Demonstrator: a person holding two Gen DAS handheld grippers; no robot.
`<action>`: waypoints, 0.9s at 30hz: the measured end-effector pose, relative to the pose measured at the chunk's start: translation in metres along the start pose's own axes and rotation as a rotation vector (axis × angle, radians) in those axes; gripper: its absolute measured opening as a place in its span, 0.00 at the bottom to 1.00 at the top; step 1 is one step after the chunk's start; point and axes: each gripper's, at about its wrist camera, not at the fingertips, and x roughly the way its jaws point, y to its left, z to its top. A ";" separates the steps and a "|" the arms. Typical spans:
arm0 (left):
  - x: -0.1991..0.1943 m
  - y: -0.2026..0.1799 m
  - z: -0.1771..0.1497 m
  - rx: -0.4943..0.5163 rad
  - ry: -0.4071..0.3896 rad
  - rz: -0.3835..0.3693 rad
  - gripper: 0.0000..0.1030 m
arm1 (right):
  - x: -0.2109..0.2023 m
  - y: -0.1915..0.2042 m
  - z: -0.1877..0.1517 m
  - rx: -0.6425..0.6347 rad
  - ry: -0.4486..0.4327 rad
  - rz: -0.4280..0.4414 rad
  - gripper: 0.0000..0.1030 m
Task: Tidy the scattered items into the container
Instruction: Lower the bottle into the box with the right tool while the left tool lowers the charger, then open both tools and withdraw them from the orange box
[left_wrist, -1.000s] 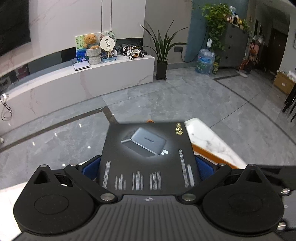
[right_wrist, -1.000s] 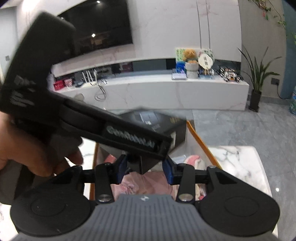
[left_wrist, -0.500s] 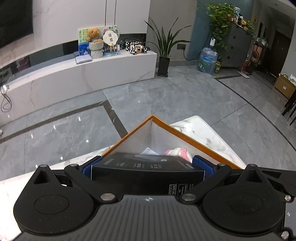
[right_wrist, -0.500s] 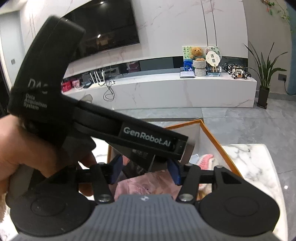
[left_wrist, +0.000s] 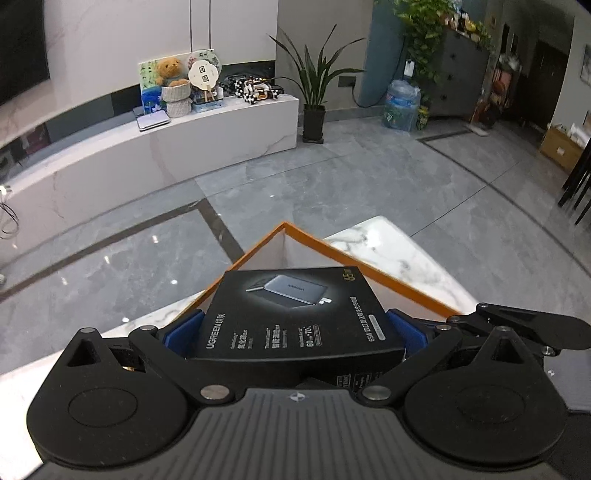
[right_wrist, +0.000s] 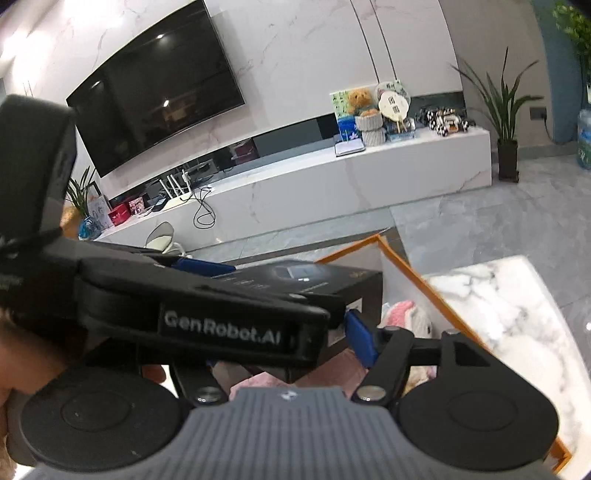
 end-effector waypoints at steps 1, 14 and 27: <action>0.000 -0.001 0.000 0.002 0.000 0.007 1.00 | 0.002 0.002 -0.001 -0.005 0.008 -0.007 0.67; -0.009 0.004 0.000 -0.023 0.003 0.010 1.00 | -0.001 0.010 -0.004 -0.050 0.045 0.000 0.65; -0.018 0.001 0.003 -0.009 -0.017 0.021 1.00 | -0.011 0.003 0.000 0.019 0.001 -0.019 0.68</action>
